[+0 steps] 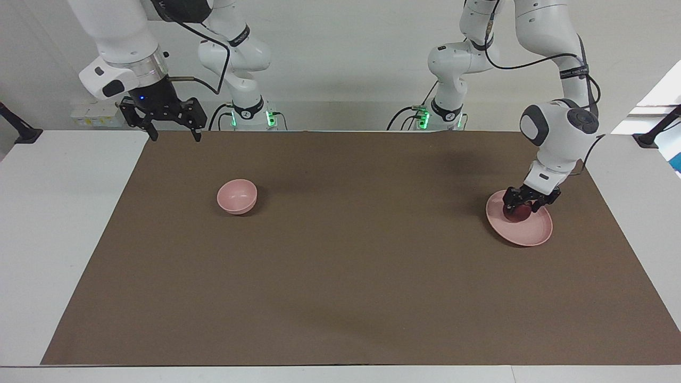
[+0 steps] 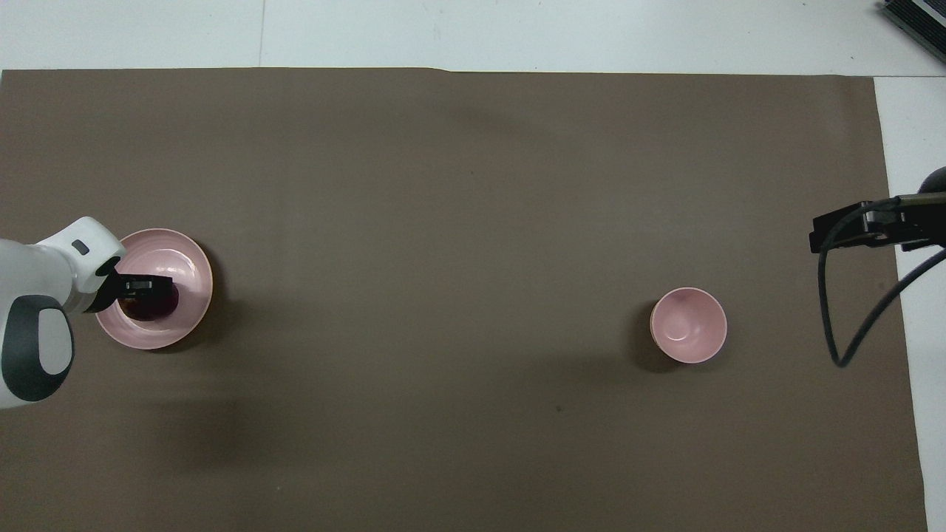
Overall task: Move apple from plate to bowl
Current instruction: 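Grasp and lift the apple with the left gripper while the right gripper advances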
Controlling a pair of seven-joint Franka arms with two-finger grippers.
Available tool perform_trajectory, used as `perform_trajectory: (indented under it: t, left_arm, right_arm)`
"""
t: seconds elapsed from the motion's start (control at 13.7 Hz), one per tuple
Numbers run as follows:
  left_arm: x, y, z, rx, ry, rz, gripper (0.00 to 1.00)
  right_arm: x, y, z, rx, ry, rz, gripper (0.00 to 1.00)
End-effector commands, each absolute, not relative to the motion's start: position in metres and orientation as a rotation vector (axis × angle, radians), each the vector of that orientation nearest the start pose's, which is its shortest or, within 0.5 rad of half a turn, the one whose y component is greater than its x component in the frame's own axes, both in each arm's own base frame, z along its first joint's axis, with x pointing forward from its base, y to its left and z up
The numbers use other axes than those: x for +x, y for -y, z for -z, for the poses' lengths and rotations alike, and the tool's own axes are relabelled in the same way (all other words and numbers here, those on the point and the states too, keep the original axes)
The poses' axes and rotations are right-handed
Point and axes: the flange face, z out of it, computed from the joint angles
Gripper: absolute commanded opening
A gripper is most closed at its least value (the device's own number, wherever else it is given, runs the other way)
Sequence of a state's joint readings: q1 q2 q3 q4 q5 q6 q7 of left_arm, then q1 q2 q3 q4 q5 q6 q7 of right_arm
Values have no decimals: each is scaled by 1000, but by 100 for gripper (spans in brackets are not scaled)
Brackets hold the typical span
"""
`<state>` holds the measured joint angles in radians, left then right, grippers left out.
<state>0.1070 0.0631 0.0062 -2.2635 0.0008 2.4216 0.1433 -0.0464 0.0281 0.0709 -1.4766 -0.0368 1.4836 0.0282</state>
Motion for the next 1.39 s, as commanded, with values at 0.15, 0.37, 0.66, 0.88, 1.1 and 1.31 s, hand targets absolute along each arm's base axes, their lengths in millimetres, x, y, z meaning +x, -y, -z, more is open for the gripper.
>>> perform_trajectory:
  t: [0.15,0.37,0.66,0.88,1.1,1.31]
  left_arm:
    - [529,-64,-342,-3121,-61,156,0]
    - [537,-62,-363,-3112,-58,220,0]
    - [544,-29,-401,-3120,-126,247,0]
    - [554,26,-417,-3256,-46,280,0]
    - [554,83,-422,-3402,-25,306,0]
    - [550,139,-432,-3608,141,396,0]
  right_arm:
    - [547,-6,-647,-3159,27,-51,100]
    - [536,-17,-636,-3142,58,-63,100]
    - [535,-57,-605,-3081,-130,-93,100]
    - [546,-99,-575,-2964,-382,-217,100]
    - [552,-131,-554,-2851,-561,-325,100]
    - [562,-167,-529,-2691,-800,-445,100]
